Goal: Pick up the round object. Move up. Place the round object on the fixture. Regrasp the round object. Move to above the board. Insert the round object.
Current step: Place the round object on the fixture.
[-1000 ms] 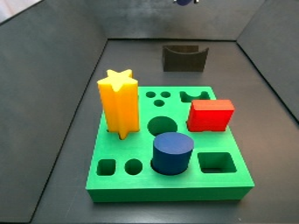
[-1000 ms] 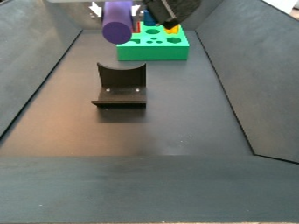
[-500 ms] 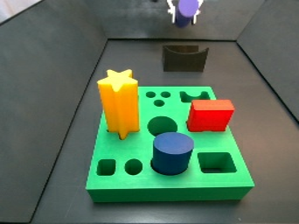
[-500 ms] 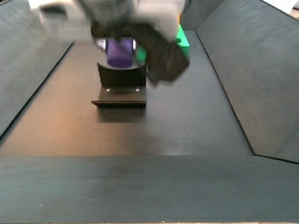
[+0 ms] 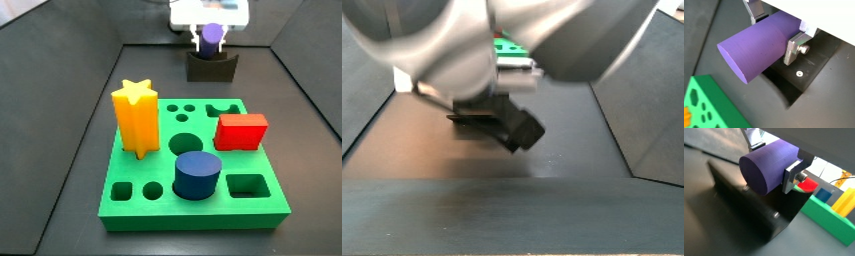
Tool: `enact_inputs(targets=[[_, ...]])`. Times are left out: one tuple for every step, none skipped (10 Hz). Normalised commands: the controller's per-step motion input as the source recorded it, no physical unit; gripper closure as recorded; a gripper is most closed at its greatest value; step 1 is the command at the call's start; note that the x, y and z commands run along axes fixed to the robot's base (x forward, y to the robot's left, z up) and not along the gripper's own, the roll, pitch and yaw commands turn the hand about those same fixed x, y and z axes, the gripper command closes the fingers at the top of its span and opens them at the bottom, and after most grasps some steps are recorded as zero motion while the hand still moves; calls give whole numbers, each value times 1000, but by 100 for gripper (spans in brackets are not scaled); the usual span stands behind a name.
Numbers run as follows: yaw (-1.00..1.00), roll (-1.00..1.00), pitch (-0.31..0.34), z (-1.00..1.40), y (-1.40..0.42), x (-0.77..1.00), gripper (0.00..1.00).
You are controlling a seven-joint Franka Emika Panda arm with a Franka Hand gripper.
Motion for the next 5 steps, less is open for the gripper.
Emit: enact_inputs(targets=[[-67, -209, 4, -925, 103, 166, 100], [-63, -170, -3, -656, 84, 129, 100], [-66, -133, -7, -566, 103, 105, 100], [-66, -133, -7, -566, 103, 105, 100], [-59, -118, -10, -574, 109, 83, 100]])
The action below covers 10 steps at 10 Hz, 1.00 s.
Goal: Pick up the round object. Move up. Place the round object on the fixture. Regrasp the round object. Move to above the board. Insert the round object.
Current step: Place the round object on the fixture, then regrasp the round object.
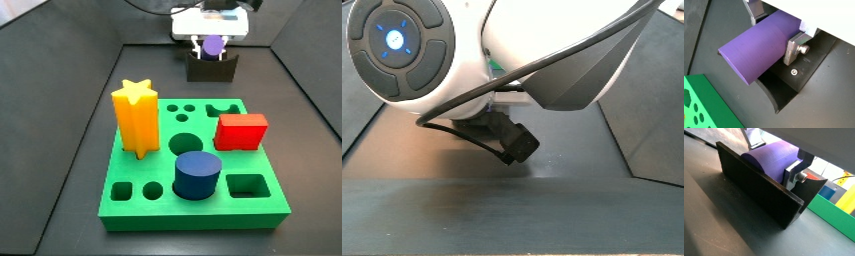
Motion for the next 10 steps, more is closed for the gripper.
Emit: enact_inputs(targets=[[0, 0, 0, -167, -500, 0, 100], [0, 0, 0, 0, 0, 0, 0], [-45, -35, 22, 1000, 0, 0, 0], [-42, -35, 23, 1000, 0, -2, 0], [-25, -7, 20, 1000, 2, -18, 0], [-23, 9, 10, 1000, 1, -29, 0], [-15, 26, 4, 1000, 3, -42, 0], [-14, 27, 7, 959, 4, -44, 0], [-5, 28, 13, 718, 8, -41, 0], [-3, 28, 21, 470, 12, -36, 0]])
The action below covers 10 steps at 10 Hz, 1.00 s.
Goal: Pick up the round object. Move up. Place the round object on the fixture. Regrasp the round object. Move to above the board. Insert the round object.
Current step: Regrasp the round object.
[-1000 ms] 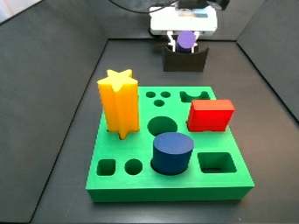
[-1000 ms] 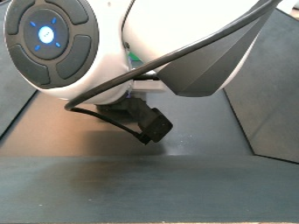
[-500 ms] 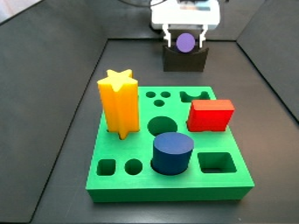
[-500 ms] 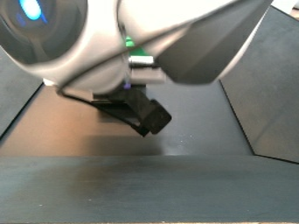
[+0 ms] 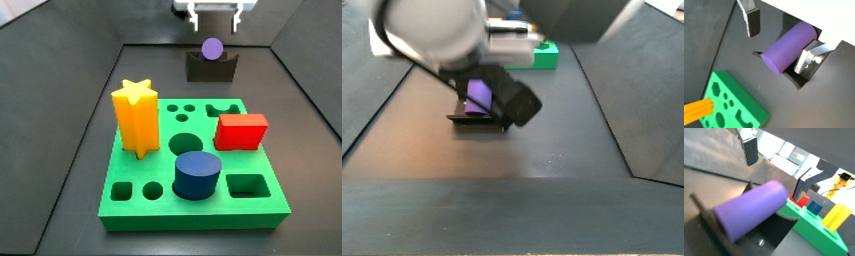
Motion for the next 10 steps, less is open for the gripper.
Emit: enact_inputs(targets=[[1, 29, 29, 283, 10, -33, 0], [33, 1000, 61, 1000, -951, -86, 0], [33, 1000, 60, 948, -1000, -82, 0], [32, 1000, 51, 931, -1000, -101, 0], [31, 1000, 41, 778, -907, -124, 0], [31, 1000, 39, 639, -801, -110, 0], [30, 1000, 37, 341, -566, -65, 0], [30, 1000, 36, 108, -372, -35, 0], [30, 1000, 36, -6, -107, -6, 0], [31, 1000, 37, 9, -18, -5, 0]])
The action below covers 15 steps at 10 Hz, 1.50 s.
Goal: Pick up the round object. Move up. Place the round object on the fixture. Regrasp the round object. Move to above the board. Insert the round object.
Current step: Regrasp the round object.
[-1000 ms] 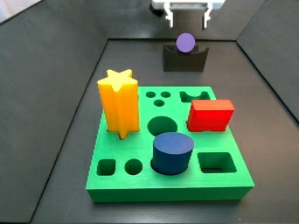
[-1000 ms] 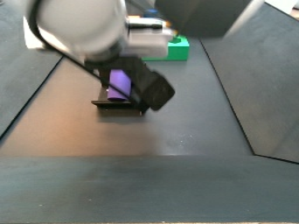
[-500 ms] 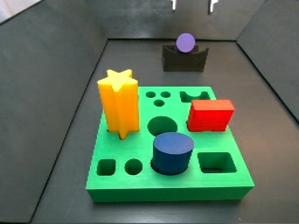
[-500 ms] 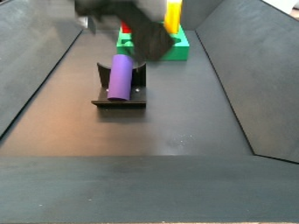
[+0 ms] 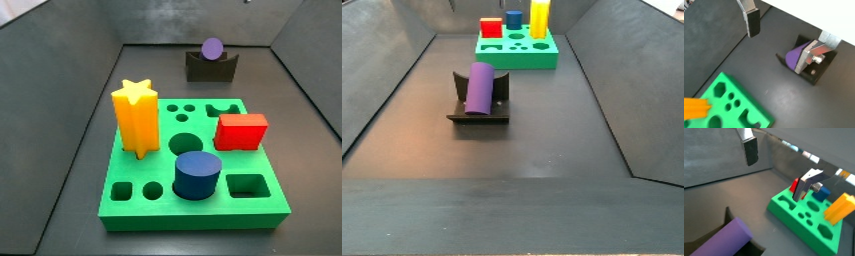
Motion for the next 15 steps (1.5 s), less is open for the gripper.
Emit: enact_inputs(targets=[[31, 1000, 34, 16, -29, -12, 0], [31, 1000, 31, 8, -38, -12, 0], [32, 1000, 25, 4, -27, -15, 0], [33, 1000, 23, 4, -22, -18, 0], [34, 1000, 18, 4, -23, -15, 0], [35, 1000, 15, 3, -21, -13, 0], [36, 1000, 16, 4, -19, -13, 0], [37, 1000, 19, 11, -20, -9, 0], [39, 1000, 23, 12, -18, -2, 0], [42, 1000, 28, -6, -20, 15, 0], [45, 1000, 34, -13, -24, 31, 0], [47, 1000, 43, -11, -25, 45, 0], [51, 1000, 53, -15, -28, 57, 0], [58, 1000, 70, -16, -28, 75, 0], [65, 1000, 87, -13, -31, 86, 0]])
